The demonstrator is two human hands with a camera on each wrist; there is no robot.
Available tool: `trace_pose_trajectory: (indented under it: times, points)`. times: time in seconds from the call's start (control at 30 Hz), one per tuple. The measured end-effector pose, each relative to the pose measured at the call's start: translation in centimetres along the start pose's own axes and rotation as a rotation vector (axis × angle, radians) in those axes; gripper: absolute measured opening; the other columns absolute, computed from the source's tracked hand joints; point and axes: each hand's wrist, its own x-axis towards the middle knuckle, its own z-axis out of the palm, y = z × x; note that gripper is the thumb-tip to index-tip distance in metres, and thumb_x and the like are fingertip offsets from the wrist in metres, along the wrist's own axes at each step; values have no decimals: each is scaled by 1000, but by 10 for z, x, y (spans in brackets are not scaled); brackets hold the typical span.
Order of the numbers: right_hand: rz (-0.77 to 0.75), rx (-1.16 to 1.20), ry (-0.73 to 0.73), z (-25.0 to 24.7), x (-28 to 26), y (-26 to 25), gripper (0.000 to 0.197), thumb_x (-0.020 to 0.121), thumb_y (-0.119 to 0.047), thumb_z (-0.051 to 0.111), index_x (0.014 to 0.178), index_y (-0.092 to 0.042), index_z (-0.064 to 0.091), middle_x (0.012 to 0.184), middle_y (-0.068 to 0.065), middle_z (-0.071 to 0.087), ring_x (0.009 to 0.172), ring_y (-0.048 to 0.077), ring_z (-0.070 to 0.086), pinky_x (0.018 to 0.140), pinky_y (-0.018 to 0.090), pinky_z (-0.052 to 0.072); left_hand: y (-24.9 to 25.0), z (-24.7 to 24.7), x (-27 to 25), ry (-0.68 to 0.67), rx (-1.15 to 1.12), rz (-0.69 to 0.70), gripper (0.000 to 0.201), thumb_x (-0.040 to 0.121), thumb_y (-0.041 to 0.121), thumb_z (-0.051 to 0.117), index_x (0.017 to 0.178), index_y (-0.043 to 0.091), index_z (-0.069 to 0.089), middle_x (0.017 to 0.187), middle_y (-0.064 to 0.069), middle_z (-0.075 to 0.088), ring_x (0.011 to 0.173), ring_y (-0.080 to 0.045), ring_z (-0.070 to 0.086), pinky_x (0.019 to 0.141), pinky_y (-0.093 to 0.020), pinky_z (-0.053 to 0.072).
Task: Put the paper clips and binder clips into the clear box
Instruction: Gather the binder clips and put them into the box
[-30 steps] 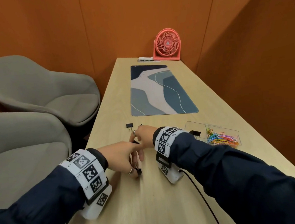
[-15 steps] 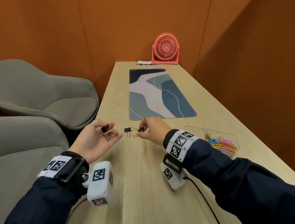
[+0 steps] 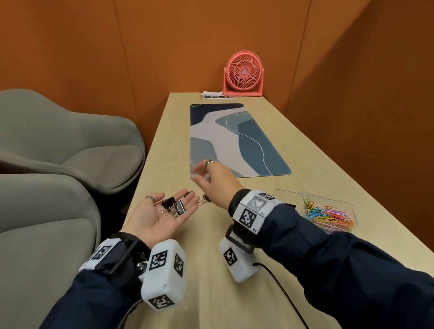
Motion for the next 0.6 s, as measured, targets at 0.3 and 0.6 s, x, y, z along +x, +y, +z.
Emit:
trace_pose_trajectory:
  times: [0.3,0.6]
  points:
    - [291,-433,-395,14,31,35,52,92,-3,47,142,-15,36,142,11,41,123,28,50,100,32,42,12,-13,5,117,77,37,43,100,21,23,105,-8,55,102,-27,61,95,-41,57,93,-49,40]
    - [254,-541,-380,24,39,44,26,89,-14,57,112,-3,64,109,12,66,95,26,61,81,30,48,11,-20,8,138,87,33,44,101,20,23,102,-11,54,103,-31,57,116,-44,48,99,-48,35]
